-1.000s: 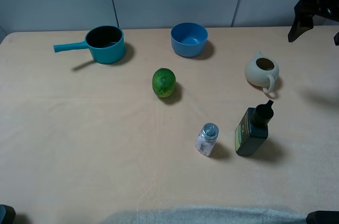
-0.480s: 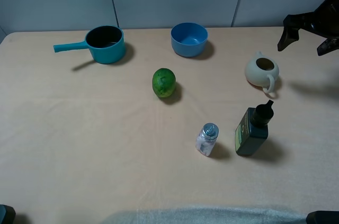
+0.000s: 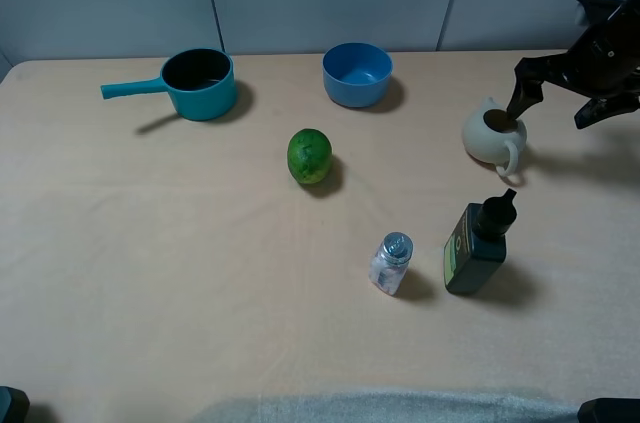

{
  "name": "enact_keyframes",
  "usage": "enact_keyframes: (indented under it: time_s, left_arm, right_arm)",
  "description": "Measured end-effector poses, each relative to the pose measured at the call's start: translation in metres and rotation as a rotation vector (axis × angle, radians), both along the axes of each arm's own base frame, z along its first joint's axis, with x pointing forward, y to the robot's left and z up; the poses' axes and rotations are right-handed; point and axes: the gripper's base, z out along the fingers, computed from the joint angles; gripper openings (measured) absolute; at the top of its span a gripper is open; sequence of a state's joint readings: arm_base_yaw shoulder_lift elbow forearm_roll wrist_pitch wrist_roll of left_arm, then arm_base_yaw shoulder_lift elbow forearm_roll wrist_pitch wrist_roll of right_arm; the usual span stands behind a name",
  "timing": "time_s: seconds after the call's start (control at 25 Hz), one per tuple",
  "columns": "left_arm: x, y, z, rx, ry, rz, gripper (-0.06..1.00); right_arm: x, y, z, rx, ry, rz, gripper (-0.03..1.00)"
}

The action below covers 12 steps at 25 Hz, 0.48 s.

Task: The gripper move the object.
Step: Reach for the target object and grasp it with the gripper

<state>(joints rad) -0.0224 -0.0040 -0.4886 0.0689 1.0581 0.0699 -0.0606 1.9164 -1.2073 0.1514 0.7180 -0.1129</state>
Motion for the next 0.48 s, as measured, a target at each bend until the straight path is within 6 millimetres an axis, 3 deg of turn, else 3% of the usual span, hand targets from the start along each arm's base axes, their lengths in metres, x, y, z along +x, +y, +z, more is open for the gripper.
enact_keyframes:
  time_s: [0.48]
  left_arm:
    - [0.000,0.000,0.000,0.000,0.000,0.000,0.99]
  right_arm:
    - [0.009,0.002,-0.030,0.031,0.001,-0.008,0.69]
